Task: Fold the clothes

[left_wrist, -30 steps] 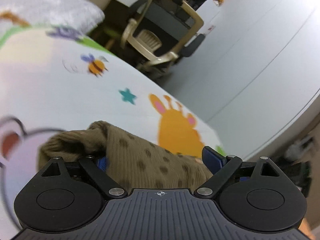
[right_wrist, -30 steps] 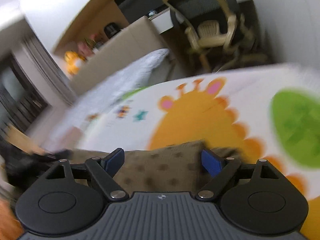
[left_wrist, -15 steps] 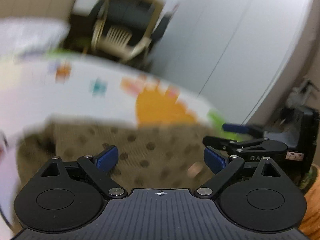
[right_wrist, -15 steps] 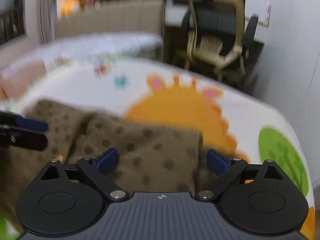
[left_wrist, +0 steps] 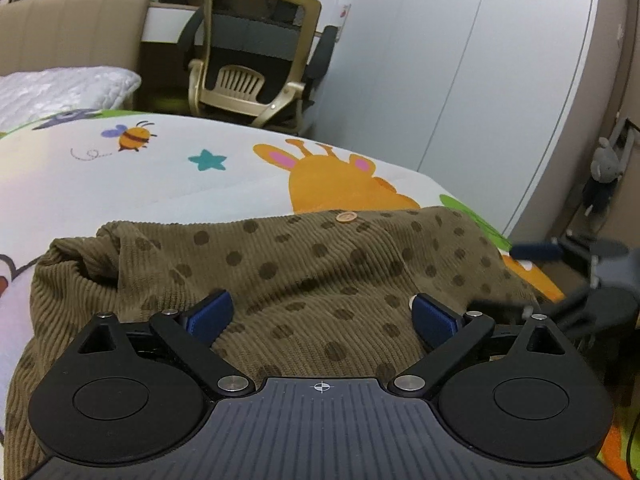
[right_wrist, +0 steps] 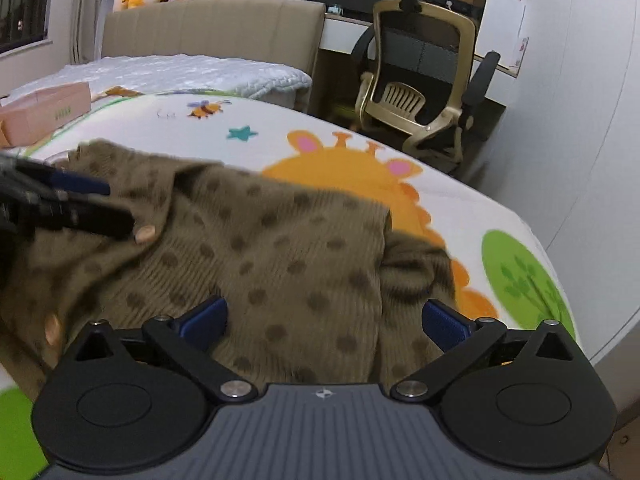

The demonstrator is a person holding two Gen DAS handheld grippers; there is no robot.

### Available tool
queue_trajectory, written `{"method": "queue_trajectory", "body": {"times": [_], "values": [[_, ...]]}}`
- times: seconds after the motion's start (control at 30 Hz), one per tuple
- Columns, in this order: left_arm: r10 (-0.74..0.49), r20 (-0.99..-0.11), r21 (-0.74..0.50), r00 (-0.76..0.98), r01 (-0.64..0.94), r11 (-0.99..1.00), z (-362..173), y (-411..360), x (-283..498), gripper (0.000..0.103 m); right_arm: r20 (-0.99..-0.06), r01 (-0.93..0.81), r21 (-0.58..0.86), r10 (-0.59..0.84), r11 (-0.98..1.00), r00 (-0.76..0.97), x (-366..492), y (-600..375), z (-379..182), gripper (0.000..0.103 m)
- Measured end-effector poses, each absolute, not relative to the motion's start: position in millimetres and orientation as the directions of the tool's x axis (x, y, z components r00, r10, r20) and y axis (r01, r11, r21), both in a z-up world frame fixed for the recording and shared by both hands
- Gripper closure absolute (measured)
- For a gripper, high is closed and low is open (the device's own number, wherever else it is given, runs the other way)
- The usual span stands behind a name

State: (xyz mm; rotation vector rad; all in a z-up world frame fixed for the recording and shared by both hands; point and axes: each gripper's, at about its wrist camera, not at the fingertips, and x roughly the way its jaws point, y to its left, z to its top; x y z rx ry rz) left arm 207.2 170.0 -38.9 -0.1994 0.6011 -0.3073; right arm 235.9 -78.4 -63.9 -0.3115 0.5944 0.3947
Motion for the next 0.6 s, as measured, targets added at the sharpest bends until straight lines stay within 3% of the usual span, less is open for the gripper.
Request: {"method": "queue_trajectory", "body": {"times": [0.43, 0.6], "values": [[-0.335, -0.515, -0.252, 0.789, 0.234, 0.939, -38.5, 165.7, 202.3, 0.0, -0.535, -0.428, -0.295, 0.223, 0.854, 0.815, 218.9, -68.2, -66.9, 0.0], [-0.344, -0.506, -0.268, 0.791, 0.235, 0.934, -38.6, 168.2, 201.9, 0.0, -0.548, -0.435, -0.266, 0.236, 0.86, 0.803, 223.8, -71.1, -65.9, 0.0]]}}
